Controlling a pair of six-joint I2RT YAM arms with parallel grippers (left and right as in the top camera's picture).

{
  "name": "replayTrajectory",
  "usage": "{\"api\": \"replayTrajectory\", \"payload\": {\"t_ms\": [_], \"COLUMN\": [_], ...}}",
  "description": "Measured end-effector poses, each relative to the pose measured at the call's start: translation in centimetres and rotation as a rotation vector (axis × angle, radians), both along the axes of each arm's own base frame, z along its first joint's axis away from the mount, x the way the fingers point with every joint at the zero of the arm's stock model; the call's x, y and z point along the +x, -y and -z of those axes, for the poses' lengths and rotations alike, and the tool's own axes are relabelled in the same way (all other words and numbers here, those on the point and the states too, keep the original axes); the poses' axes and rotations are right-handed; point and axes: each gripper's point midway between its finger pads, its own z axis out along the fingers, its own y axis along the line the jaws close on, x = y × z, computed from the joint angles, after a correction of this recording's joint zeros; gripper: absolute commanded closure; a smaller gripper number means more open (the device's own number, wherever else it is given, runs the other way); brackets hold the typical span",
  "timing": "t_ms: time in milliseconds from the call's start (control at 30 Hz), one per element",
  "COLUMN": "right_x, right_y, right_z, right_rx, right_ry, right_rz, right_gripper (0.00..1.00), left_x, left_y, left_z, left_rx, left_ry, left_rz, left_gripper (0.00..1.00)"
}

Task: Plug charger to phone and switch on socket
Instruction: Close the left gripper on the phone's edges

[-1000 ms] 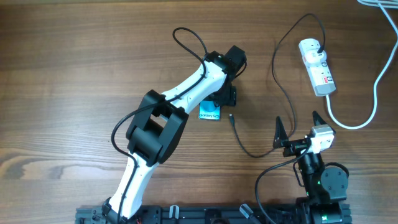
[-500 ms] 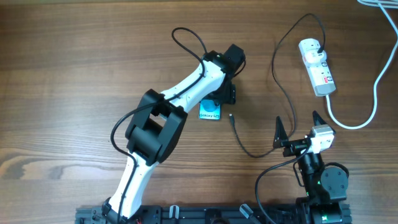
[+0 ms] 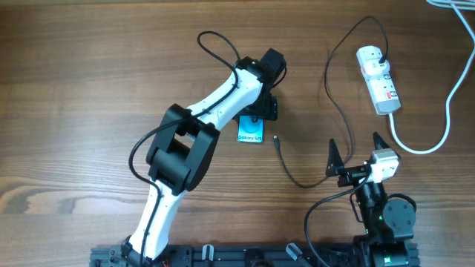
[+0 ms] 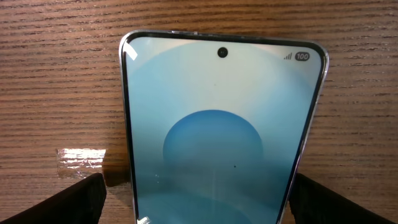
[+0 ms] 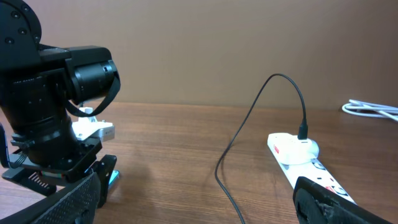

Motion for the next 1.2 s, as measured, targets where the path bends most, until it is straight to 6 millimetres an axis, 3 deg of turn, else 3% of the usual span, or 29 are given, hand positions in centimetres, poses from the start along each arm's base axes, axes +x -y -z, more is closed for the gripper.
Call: {"api": "replayTrajectory", "payload": {"t_ms": [1200], "right_x": [0.00], "right_y": [0.00], "right_z": [0.00], "right_rx": [0.000], "right_ry": [0.000], "right_rz": [0.000], "right_gripper": [0.00], "left_x": [-0.28], "left_y": [0.34], "left_z": [0.13], "left_rx": [-0.033], "left_ry": [-0.024], "left_rz": [-0.004], "left_gripper": [0.09]}}
